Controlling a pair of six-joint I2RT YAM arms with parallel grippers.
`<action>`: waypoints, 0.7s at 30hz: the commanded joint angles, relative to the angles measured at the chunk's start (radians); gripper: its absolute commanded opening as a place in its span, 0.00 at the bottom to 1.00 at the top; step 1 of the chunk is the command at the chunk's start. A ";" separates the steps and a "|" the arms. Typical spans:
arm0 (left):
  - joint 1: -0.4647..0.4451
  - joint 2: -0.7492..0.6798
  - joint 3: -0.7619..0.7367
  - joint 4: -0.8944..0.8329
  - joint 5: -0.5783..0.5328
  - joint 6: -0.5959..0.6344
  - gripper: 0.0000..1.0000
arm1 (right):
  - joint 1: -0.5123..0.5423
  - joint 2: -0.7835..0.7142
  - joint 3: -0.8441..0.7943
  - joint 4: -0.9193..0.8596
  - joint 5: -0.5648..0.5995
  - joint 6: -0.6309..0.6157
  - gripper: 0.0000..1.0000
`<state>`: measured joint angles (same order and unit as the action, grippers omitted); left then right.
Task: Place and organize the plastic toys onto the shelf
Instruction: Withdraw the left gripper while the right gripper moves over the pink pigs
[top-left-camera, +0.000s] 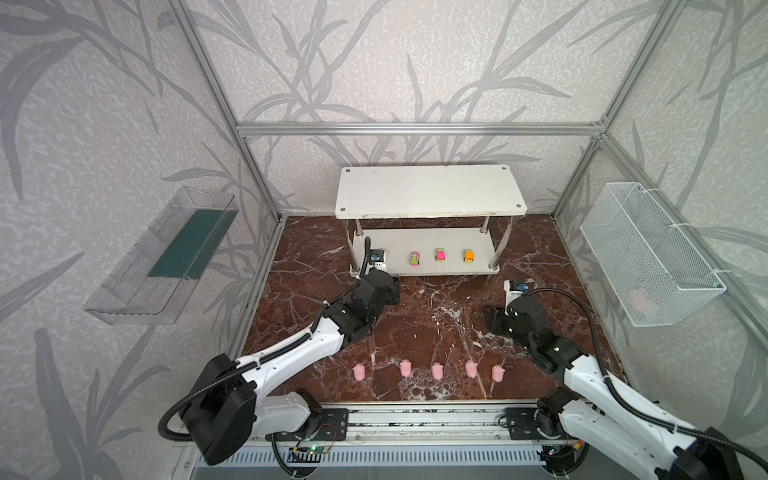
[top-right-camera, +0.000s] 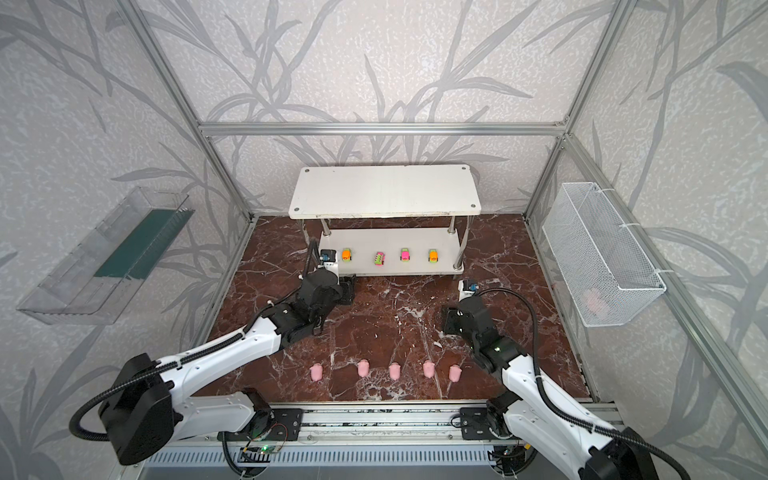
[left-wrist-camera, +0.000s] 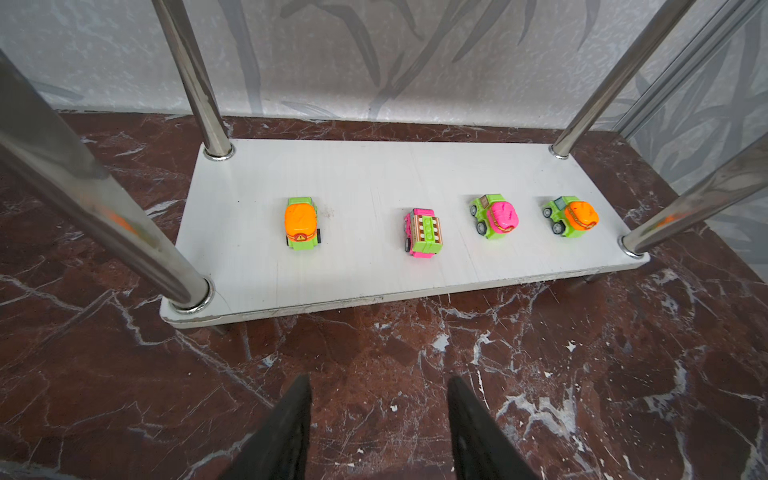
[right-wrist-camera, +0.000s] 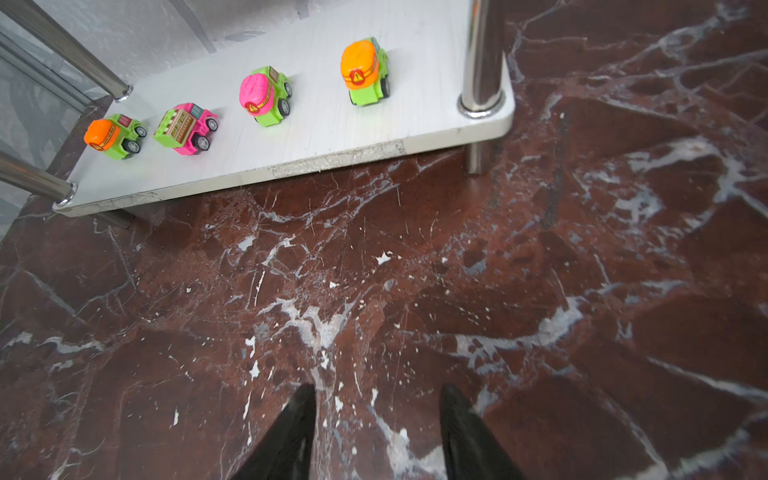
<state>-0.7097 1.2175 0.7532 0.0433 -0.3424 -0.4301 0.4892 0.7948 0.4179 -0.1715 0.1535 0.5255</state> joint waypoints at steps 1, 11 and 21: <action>-0.004 -0.061 -0.030 -0.028 -0.049 -0.027 0.52 | 0.046 -0.106 0.002 -0.292 0.048 0.105 0.50; -0.002 -0.066 -0.099 0.072 -0.058 -0.009 0.52 | 0.383 -0.205 -0.055 -0.536 0.271 0.418 0.52; 0.002 -0.086 -0.147 0.104 -0.045 -0.022 0.52 | 0.662 0.030 -0.050 -0.516 0.393 0.667 0.52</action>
<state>-0.7120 1.1503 0.6285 0.1234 -0.3748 -0.4389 1.1130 0.7956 0.3569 -0.6628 0.4725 1.0801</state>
